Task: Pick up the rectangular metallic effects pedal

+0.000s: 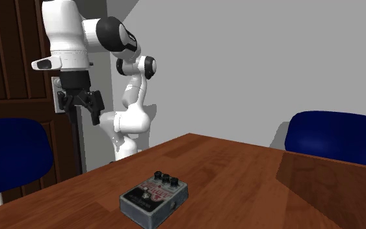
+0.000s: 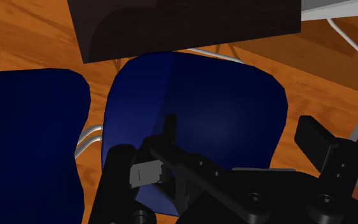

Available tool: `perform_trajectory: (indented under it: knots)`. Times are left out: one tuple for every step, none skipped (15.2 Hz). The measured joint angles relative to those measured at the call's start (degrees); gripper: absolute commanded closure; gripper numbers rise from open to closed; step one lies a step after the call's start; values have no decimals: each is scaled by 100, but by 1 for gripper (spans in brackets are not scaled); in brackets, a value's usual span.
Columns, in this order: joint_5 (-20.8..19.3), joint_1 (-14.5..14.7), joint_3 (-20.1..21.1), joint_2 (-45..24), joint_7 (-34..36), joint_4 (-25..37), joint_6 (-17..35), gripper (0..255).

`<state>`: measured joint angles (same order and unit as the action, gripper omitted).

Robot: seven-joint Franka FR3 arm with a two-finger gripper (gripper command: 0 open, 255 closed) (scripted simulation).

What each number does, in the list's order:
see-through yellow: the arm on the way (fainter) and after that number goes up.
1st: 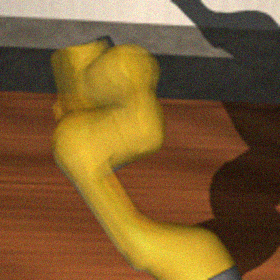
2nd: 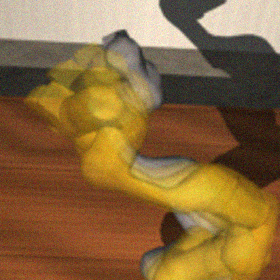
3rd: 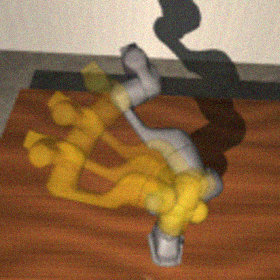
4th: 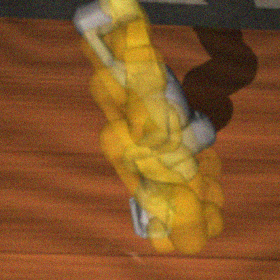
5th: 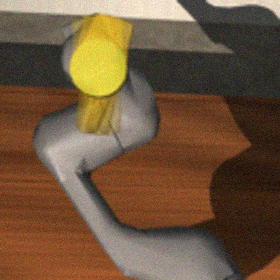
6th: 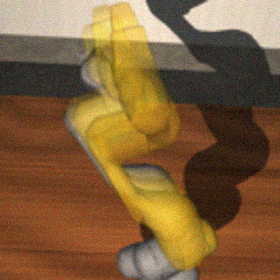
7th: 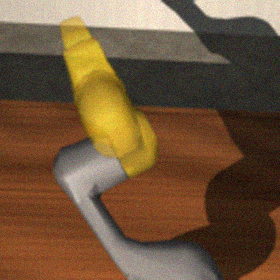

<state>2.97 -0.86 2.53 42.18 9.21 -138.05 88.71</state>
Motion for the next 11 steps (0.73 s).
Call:
perform_trajectory:
  knots:
    - [0, 0, 0, 0, 0, 0, 0, 0]
    - [43, 22, 35, -79, 35, 38, 36, 0]
    - [119, 61, 103, -235, 106, 151, 71, 0]
    - [186, 94, 154, -373, 157, 231, 119, 0]
    - [275, 140, 239, -548, 245, 346, 171, 0]
    - [363, 187, 321, -711, 327, 434, 240, 0]
    - [416, 211, 361, -895, 367, 582, 266, 0]
    - [487, 249, 429, -1074, 438, 718, 304, 0]
    - [554, 285, 492, -1236, 504, 827, 352, 0]
    - [622, 324, 557, -1364, 568, 878, 426, 0]
    - [681, 358, 618, -1539, 638, 1045, 431, 0]
